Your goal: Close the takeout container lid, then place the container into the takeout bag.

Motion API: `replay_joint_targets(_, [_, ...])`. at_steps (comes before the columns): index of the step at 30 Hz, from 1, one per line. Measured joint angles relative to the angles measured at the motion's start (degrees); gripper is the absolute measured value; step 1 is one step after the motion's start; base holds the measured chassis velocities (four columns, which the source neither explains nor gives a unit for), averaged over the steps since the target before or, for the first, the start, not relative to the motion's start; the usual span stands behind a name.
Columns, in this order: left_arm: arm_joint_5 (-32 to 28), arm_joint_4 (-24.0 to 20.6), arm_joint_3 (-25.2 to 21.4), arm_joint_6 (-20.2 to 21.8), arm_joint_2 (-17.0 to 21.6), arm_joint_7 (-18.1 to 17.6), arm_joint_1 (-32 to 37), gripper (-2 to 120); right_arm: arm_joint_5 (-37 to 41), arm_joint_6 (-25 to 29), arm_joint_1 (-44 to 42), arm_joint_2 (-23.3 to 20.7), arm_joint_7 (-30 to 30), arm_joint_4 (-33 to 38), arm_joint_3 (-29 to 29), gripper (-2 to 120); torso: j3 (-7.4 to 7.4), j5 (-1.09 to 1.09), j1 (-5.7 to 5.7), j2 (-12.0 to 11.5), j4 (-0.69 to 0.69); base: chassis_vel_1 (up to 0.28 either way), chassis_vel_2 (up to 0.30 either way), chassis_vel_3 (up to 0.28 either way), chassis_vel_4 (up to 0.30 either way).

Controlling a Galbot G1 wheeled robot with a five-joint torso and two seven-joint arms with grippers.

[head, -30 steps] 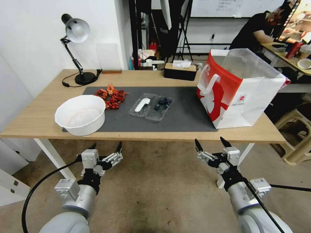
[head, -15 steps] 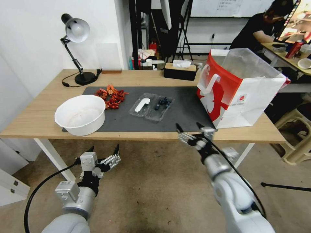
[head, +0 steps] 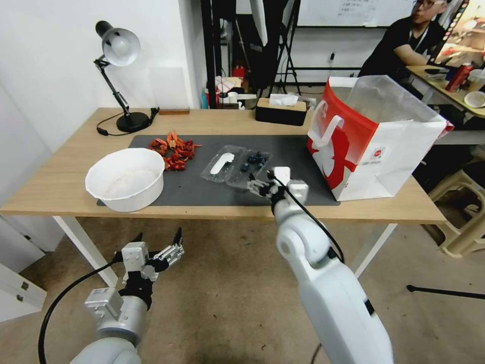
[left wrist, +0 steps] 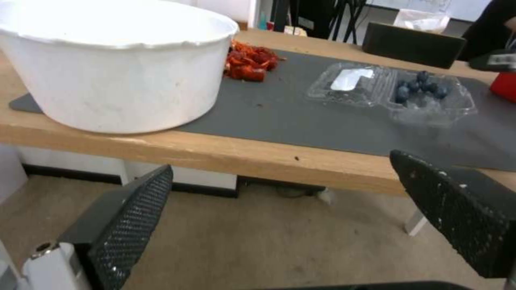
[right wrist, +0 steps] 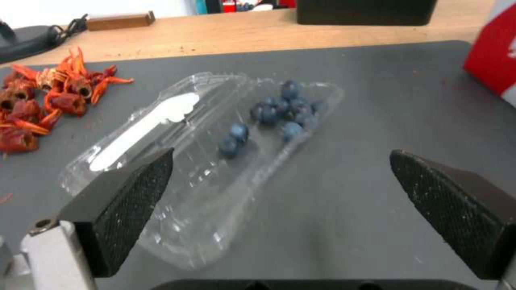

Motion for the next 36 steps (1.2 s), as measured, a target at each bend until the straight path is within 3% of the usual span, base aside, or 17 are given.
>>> replay_joint_targets(9, [-0.1, 1.5, -0.6, -0.9, 0.3, -0.3, 0.2, 100, 2.7, -1.9, 6.4, 1.4, 6.3, -7.3, -2.8, 100, 0.00, 0.00, 0.00, 0.0, 0.00, 0.000, 0.000, 0.000, 0.000])
replay_joint_targets(36, [-0.3, 3.8, -0.1, -2.1, 0.5, -1.0, -0.8, 100, 6.4, -1.8, 6.0, 1.9, 8.5, -10.6, -4.3, 100, 0.00, 0.00, 0.00, 0.0, 0.00, 0.000, 0.000, 0.000, 0.000])
